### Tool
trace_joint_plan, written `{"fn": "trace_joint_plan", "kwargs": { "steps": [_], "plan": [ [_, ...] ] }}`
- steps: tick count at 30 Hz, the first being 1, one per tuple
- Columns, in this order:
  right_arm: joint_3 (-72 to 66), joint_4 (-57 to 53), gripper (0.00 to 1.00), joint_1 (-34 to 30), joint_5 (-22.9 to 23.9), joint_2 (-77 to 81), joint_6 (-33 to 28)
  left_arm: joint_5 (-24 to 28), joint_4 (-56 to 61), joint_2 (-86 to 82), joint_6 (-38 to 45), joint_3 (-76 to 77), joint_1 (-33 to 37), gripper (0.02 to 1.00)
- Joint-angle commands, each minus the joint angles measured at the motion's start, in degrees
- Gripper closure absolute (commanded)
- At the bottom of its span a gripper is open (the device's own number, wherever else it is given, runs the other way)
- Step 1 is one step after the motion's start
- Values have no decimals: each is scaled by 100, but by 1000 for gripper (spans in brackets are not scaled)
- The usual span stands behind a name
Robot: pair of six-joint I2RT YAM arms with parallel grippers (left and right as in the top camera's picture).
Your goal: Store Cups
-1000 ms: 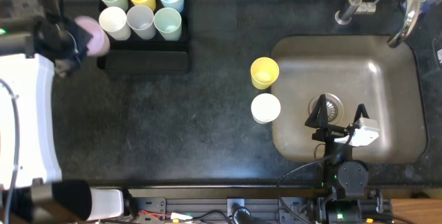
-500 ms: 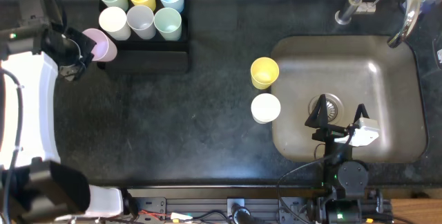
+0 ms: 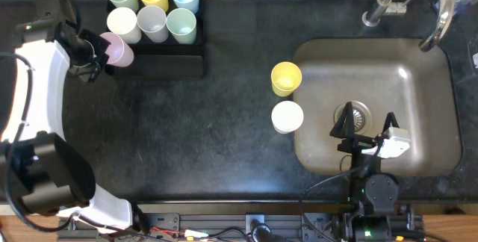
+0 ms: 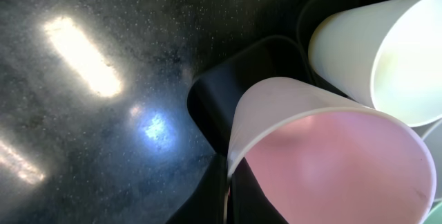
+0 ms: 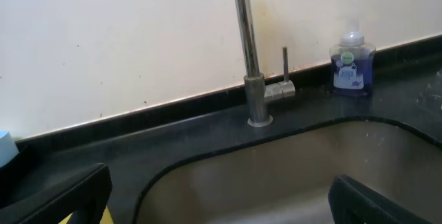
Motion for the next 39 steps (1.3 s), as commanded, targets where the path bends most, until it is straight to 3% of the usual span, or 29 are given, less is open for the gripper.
{"fn": "trace_joint_plan", "kwargs": {
  "steps": [1,39],
  "plan": [
    [-79,46,3,-24,-9,-48,20,0,46,122,-83,11,37,982],
    [-79,46,3,-24,-11,-48,20,-334,81,710,-66,11,-149,982]
  ]
}}
